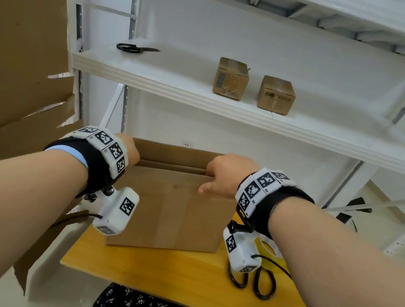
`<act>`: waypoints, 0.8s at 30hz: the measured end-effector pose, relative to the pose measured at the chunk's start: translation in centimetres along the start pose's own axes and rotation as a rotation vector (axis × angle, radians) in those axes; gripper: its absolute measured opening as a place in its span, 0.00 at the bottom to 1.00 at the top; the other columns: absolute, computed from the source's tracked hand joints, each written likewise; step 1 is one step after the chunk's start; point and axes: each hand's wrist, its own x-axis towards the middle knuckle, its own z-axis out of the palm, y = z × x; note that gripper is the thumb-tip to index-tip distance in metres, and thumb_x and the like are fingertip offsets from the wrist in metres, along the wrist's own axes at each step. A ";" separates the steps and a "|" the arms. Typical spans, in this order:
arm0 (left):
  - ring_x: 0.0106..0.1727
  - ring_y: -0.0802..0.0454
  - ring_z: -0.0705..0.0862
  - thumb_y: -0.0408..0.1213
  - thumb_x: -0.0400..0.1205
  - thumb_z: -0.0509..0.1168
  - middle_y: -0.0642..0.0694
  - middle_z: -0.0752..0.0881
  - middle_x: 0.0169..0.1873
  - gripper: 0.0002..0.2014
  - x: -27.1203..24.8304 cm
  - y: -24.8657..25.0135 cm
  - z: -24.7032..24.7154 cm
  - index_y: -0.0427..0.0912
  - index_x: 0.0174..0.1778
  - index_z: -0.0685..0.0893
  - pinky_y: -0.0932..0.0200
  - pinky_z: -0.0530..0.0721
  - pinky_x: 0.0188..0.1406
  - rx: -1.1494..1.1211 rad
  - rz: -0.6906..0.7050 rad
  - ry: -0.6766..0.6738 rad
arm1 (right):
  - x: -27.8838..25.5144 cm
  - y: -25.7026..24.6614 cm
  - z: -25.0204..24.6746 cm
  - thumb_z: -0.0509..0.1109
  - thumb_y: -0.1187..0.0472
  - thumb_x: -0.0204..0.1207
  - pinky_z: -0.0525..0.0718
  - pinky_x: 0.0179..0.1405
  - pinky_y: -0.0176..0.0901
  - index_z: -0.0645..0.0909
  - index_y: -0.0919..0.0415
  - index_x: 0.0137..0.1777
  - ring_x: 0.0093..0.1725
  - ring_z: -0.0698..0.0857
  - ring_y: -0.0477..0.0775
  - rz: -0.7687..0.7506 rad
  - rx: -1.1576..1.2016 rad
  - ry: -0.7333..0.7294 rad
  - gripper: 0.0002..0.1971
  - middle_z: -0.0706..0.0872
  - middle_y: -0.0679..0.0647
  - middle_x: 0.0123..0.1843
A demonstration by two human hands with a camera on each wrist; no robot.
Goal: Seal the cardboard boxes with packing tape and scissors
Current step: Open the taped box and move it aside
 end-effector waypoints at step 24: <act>0.73 0.40 0.75 0.29 0.86 0.55 0.35 0.76 0.73 0.20 -0.1 0.7 1.5 0.33 0.74 0.74 0.53 0.73 0.70 -0.065 0.034 0.042 | 1.0 4.1 3.8 0.78 0.28 0.57 0.90 0.44 0.56 0.85 0.56 0.48 0.40 0.90 0.58 0.295 -0.077 -0.257 0.32 0.90 0.50 0.41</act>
